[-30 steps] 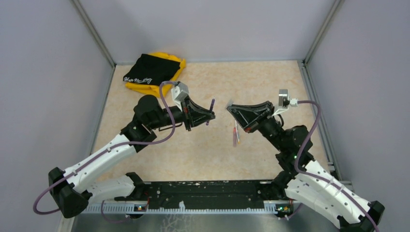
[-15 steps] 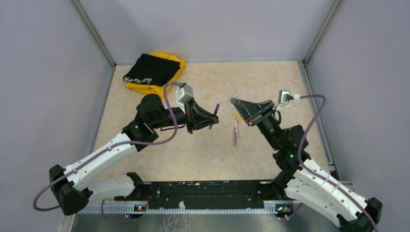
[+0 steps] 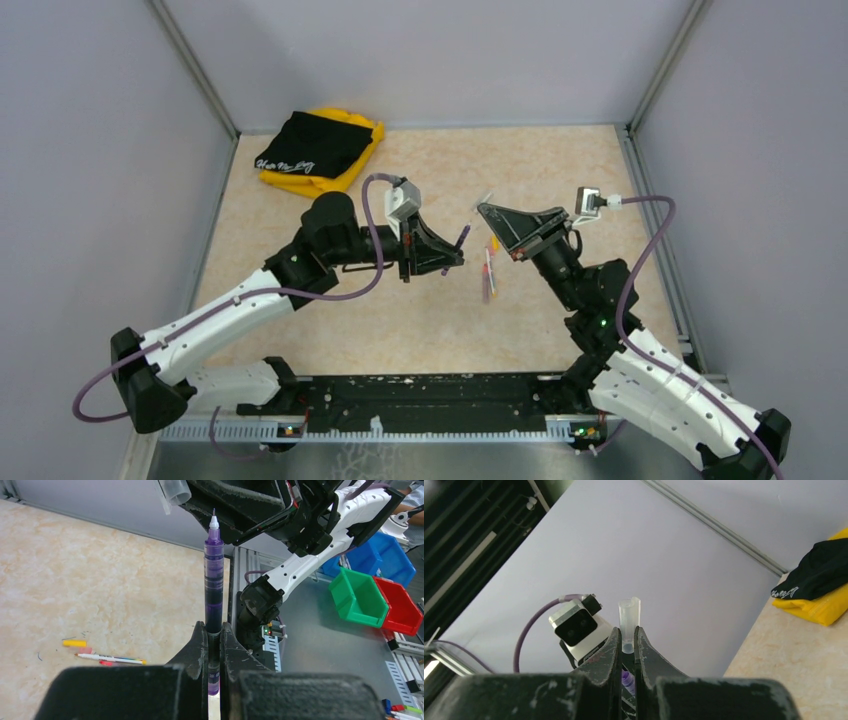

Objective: Insert the pens into the pen caps

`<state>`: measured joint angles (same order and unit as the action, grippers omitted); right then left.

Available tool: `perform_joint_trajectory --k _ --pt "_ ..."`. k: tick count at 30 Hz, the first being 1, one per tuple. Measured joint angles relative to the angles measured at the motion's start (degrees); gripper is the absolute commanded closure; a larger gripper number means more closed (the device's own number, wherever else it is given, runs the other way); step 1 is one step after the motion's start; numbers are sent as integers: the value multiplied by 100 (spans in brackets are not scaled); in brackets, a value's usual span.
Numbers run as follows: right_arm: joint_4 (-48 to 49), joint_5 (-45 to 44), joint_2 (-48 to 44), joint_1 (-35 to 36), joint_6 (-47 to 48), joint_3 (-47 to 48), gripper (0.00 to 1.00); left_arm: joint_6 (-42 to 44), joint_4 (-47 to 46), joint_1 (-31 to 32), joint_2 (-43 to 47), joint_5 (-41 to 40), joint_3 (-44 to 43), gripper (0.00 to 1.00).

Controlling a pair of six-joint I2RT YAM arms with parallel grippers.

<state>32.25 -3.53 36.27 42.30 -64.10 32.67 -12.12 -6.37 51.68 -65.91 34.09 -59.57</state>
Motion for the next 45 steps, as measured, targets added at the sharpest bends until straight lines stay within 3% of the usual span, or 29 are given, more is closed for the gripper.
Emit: perform_joint_trajectory --k 19,28,36,45 --pt "-11 496 -59 0 890 39 100 164 164 37 -33 -107 -20 100" --pt "564 352 -334 0 927 -81 100 437 256 37 656 -691 122 100" --pt "1270 1091 -337 0 1659 -179 100 586 343 37 601 -328 122 100" --pt "979 2437 -81 0 2761 481 100 693 358 37 566 428 120 100"
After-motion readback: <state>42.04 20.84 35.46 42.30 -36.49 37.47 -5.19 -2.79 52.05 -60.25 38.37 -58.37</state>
